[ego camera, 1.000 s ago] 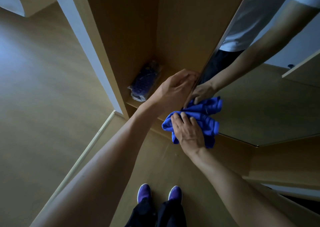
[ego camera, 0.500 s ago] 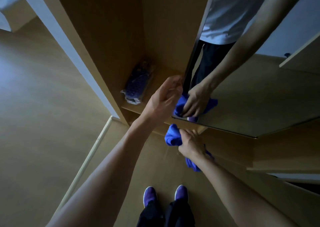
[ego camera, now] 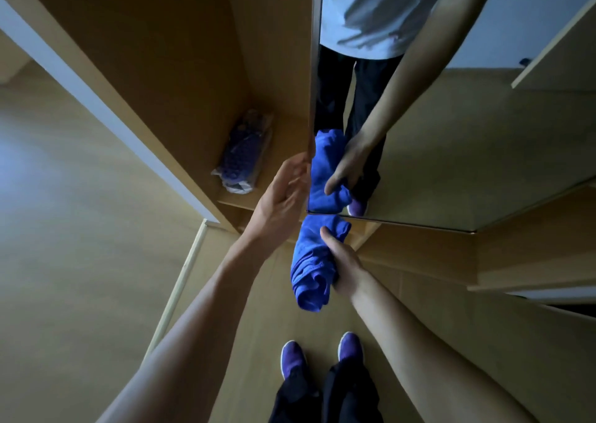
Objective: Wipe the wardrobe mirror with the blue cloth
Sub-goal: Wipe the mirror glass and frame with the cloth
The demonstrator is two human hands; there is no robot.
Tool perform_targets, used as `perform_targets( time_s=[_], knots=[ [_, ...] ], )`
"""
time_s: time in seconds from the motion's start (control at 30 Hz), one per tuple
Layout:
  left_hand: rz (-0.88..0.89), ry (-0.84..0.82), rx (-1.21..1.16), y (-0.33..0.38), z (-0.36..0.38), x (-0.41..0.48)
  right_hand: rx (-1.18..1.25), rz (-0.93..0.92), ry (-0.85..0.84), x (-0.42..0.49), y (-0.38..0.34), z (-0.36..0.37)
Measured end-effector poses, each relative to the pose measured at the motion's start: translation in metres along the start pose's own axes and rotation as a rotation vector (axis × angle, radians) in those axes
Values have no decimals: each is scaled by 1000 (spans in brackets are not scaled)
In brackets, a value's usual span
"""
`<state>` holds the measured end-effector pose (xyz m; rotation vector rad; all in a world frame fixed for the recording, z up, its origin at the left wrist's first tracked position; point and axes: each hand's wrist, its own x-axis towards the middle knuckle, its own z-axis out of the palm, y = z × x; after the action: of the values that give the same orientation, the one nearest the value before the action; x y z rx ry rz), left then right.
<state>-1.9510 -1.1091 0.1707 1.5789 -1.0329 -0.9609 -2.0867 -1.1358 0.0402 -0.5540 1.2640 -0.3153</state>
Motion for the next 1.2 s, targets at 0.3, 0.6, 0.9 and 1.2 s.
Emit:
perform_targets(
  time_s=[0.3, 0.6, 0.9, 1.2],
  knots=[
    [10, 15, 12, -9, 2, 3, 181, 138, -91, 11, -15, 26],
    [60, 21, 49, -10, 8, 5, 351, 126, 46, 3, -17, 15],
    [103, 25, 0, -23, 12, 10, 526, -33, 205, -14, -19, -61],
    [62, 45, -41, -31, 17, 11, 364, -15, 193, -3, -23, -25]
  ],
)
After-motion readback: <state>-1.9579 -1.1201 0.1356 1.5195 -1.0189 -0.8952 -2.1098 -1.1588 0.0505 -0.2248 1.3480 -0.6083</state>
